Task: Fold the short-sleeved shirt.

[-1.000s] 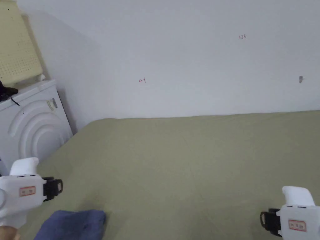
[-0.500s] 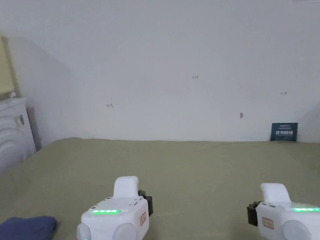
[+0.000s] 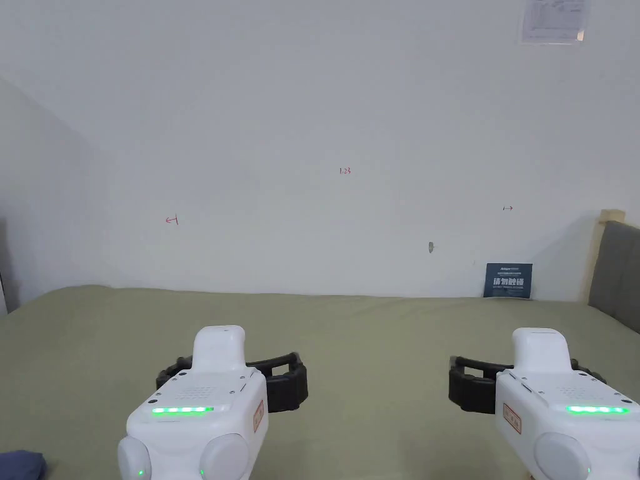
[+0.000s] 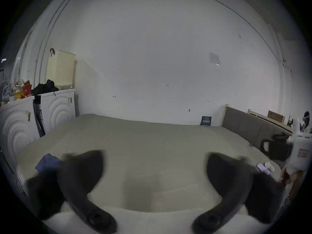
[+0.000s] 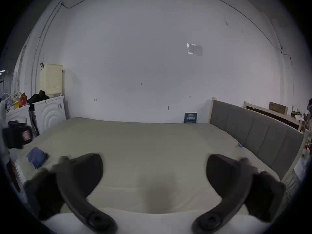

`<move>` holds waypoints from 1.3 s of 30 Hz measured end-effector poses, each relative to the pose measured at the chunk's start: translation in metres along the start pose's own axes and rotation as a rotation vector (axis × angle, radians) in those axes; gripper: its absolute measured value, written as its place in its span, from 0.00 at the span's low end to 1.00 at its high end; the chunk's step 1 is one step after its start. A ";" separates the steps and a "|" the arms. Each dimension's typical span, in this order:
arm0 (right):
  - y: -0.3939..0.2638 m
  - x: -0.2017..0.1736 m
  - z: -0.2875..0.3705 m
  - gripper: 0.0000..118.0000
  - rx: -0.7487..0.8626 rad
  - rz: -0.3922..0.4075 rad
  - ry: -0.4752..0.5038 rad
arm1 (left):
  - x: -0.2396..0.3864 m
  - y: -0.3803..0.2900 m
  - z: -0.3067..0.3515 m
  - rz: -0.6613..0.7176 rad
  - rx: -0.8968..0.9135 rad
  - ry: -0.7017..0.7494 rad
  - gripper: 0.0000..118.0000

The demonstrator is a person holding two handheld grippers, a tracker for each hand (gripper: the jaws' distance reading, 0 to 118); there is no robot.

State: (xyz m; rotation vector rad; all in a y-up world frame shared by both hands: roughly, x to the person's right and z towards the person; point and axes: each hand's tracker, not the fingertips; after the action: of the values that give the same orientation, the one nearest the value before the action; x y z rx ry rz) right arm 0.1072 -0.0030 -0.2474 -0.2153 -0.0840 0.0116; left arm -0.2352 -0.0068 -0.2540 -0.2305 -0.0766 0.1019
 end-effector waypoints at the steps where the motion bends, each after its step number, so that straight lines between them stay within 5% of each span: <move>1: 0.000 0.001 -0.001 1.00 0.021 -0.017 -0.006 | -0.003 -0.005 0.004 0.034 0.057 -0.005 1.00; 11: -0.010 0.006 -0.008 1.00 0.015 -0.080 -0.064 | -0.008 -0.006 -0.002 -0.045 0.052 0.015 1.00; 28: -0.007 -0.015 0.009 1.00 0.130 0.082 -0.029 | -0.009 0.004 0.004 -0.076 0.064 0.040 1.00; 35: -0.009 -0.014 0.011 1.00 0.134 0.063 -0.007 | -0.009 0.003 0.006 -0.081 0.071 0.053 1.00; 39: -0.008 -0.013 0.010 1.00 0.118 -0.017 -0.011 | -0.008 0.002 0.007 -0.088 0.078 0.049 1.00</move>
State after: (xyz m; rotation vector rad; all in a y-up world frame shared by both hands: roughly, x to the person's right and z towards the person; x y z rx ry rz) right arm 0.0936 -0.0085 -0.2371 -0.0964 -0.0960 0.0012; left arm -0.2439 -0.0043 -0.2479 -0.1515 -0.0335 0.0117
